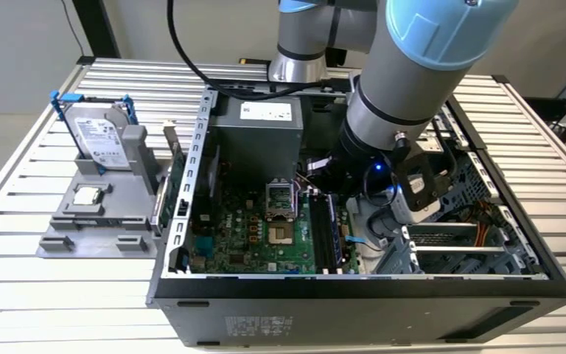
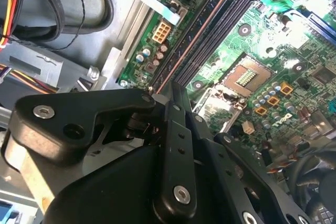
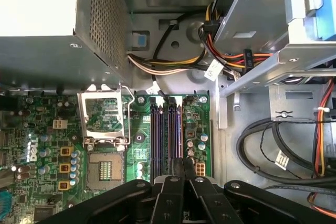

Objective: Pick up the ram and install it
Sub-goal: 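Press down the ram until it locks into place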

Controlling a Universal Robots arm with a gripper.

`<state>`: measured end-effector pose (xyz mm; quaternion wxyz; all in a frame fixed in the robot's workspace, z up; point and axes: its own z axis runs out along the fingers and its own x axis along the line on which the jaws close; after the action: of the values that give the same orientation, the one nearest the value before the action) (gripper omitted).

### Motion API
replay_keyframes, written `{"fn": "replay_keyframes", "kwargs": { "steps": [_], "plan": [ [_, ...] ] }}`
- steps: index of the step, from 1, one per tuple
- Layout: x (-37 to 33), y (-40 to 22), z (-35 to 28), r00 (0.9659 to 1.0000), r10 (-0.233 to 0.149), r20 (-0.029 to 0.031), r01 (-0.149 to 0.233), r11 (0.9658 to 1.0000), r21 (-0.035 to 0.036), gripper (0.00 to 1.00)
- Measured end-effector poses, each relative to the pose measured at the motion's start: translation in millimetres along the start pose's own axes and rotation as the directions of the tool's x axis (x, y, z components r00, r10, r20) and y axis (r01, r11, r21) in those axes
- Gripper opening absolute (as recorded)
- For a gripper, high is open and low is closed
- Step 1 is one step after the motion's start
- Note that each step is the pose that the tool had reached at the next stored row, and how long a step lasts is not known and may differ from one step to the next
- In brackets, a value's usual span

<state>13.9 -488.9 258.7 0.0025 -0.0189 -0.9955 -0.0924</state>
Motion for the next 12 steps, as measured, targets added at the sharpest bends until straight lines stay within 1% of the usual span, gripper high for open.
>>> {"fn": "replay_keyframes", "kwargs": {
  "steps": [5,12],
  "plan": [
    [0.0,-0.3,1.4,1.0000,0.000,0.0000,0.000,1.0000,0.0000,0.00],
    [0.0,-1.1,5.8,1.0000,0.000,0.0000,0.000,1.0000,-0.0001,0.00]
  ]
}}
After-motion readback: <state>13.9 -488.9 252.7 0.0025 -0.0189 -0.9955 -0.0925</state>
